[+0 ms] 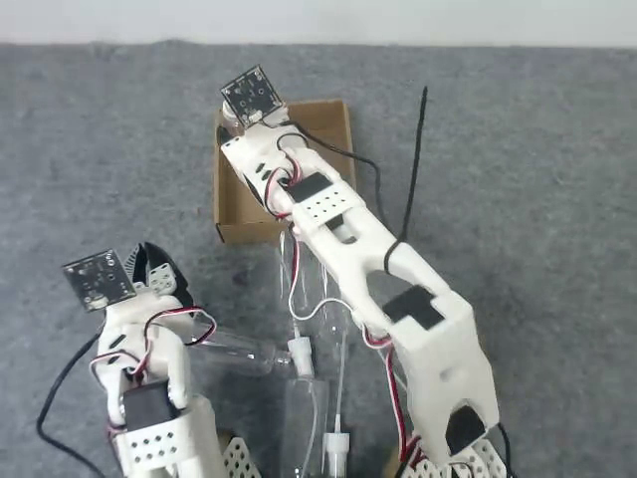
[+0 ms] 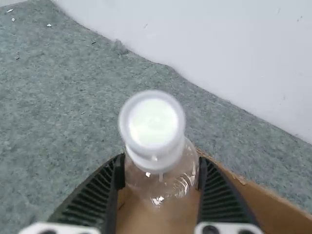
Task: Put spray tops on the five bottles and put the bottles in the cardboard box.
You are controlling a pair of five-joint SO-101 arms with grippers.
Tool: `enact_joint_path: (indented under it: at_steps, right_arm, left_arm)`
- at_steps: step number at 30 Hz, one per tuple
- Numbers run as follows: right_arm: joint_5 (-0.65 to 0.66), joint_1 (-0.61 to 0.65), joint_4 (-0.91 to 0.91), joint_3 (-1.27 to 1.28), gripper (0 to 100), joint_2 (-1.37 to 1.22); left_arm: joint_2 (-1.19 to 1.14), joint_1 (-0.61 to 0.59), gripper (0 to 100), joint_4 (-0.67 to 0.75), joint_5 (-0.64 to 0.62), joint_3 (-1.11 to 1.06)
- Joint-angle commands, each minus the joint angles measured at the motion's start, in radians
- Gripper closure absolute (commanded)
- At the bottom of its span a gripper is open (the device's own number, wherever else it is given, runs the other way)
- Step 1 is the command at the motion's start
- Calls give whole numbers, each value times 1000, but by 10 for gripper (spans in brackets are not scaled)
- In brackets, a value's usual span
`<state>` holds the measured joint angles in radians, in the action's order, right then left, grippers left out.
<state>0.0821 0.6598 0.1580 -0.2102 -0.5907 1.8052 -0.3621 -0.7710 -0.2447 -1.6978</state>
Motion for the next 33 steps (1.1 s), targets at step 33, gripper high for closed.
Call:
enact_joint_path:
  at_steps: [33]
  right_arm:
    - [-11,-36,-19,-269,902,-271]
  left_arm:
    - [17,8,987,-3,8,13]
